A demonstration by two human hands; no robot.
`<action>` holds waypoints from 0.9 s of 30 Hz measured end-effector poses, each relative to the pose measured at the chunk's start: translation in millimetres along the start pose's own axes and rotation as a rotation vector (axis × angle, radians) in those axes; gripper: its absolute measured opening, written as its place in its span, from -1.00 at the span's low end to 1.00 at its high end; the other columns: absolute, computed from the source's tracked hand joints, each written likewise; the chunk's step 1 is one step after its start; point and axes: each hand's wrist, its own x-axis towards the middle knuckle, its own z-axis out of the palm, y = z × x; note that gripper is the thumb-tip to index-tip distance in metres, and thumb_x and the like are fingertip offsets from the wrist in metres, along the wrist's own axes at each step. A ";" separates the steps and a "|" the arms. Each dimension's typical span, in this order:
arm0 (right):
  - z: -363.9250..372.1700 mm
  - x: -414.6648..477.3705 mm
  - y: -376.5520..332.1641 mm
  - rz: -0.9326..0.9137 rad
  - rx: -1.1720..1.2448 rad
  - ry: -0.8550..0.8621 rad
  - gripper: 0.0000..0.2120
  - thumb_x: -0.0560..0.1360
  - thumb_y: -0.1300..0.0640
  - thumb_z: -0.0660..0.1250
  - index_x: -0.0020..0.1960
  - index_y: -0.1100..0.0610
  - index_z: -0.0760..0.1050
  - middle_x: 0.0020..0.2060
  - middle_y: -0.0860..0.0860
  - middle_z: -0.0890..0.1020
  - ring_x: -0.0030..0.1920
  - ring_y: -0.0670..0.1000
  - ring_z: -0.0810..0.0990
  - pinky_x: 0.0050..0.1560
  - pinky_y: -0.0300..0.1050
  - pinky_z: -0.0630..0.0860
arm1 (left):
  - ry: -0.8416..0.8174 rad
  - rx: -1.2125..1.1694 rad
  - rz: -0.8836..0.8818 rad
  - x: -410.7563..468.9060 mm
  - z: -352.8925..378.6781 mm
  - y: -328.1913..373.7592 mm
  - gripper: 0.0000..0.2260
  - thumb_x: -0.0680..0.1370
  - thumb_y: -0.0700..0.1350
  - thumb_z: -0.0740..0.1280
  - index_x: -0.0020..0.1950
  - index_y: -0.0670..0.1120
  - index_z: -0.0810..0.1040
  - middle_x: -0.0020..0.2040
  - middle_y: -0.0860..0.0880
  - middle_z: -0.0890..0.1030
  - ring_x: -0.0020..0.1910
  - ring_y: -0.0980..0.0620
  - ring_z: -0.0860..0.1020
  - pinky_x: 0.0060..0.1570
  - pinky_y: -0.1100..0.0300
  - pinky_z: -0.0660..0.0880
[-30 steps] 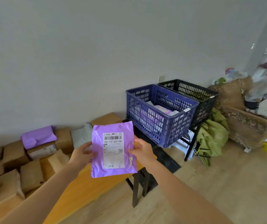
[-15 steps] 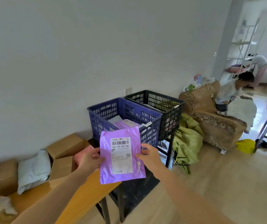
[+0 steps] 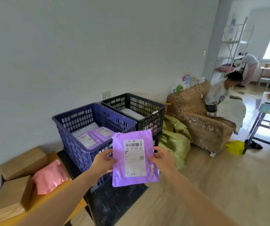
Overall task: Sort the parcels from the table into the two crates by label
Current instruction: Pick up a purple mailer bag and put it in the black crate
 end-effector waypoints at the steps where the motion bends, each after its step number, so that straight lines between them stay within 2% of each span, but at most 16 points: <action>1: -7.2 7.4 2.3 0.000 -0.014 0.012 -0.67 0.43 0.40 0.38 0.14 0.14 0.53 -0.06 0.04 0.64 -0.12 -0.04 0.62 -0.33 -0.41 0.48 | -0.017 0.002 0.006 7.3 8.5 4.5 -0.67 0.55 -0.36 0.31 0.28 -0.11 0.50 -0.03 -0.17 0.66 -0.06 -0.13 0.66 -0.02 0.01 0.62; 4: -27.0 32.4 10.2 0.006 -0.040 0.059 -0.67 0.44 0.35 0.40 0.18 0.15 0.52 -0.03 0.06 0.64 -0.09 -0.01 0.61 -0.25 -0.33 0.48 | -0.062 0.018 0.037 30.7 31.1 19.3 -0.69 0.55 -0.37 0.30 0.22 -0.07 0.49 -0.07 -0.15 0.65 -0.12 -0.10 0.66 -0.02 0.03 0.61; 9: -53.6 88.5 14.6 0.011 -0.023 0.109 -0.67 0.43 0.36 0.43 0.16 0.14 0.52 -0.01 0.07 0.63 -0.02 0.08 0.62 -0.03 -0.08 0.58 | -0.110 0.037 0.105 85.8 64.4 47.4 -0.69 0.54 -0.40 0.28 0.20 -0.10 0.51 -0.05 -0.18 0.66 -0.12 -0.07 0.67 -0.17 0.15 0.63; 14: -77.5 160.8 9.1 -0.023 -0.031 0.178 -0.67 0.42 0.37 0.42 0.16 0.19 0.53 -0.03 0.09 0.64 -0.06 0.07 0.62 -0.06 -0.08 0.56 | -0.132 0.020 0.146 153.4 93.0 77.6 -0.66 0.54 -0.41 0.28 0.28 -0.16 0.49 -0.09 -0.17 0.65 -0.14 -0.03 0.66 -0.19 0.20 0.63; 18: -89.8 233.2 -9.4 -0.025 -0.024 0.157 -0.72 0.45 0.35 0.41 0.10 0.12 0.47 -0.10 0.01 0.60 -0.13 -0.08 0.57 -0.27 -0.36 0.47 | -0.095 0.009 0.163 209.9 107.2 108.4 -0.68 0.55 -0.41 0.28 0.29 -0.22 0.50 -0.10 -0.17 0.63 -0.10 -0.09 0.64 -0.15 0.19 0.62; 22: -88.8 303.9 -23.0 -0.055 -0.061 0.118 -0.68 0.46 0.31 0.42 0.19 0.19 0.51 0.02 0.10 0.61 -0.02 0.04 0.58 -0.07 -0.17 0.48 | -0.036 0.007 0.150 270.5 109.4 133.6 -0.74 0.56 -0.37 0.29 0.25 -0.27 0.50 -0.03 -0.21 0.63 -0.05 -0.14 0.63 -0.02 0.07 0.59; 27: -83.1 367.6 -26.0 -0.077 -0.021 0.077 -0.70 0.48 0.26 0.42 0.20 0.18 0.50 0.02 0.10 0.62 -0.04 0.01 0.59 -0.19 -0.27 0.48 | 0.030 0.049 0.173 327.8 110.8 150.4 -0.82 0.56 -0.33 0.31 0.14 -0.16 0.53 -0.16 -0.09 0.60 -0.14 -0.06 0.61 0.01 0.00 0.59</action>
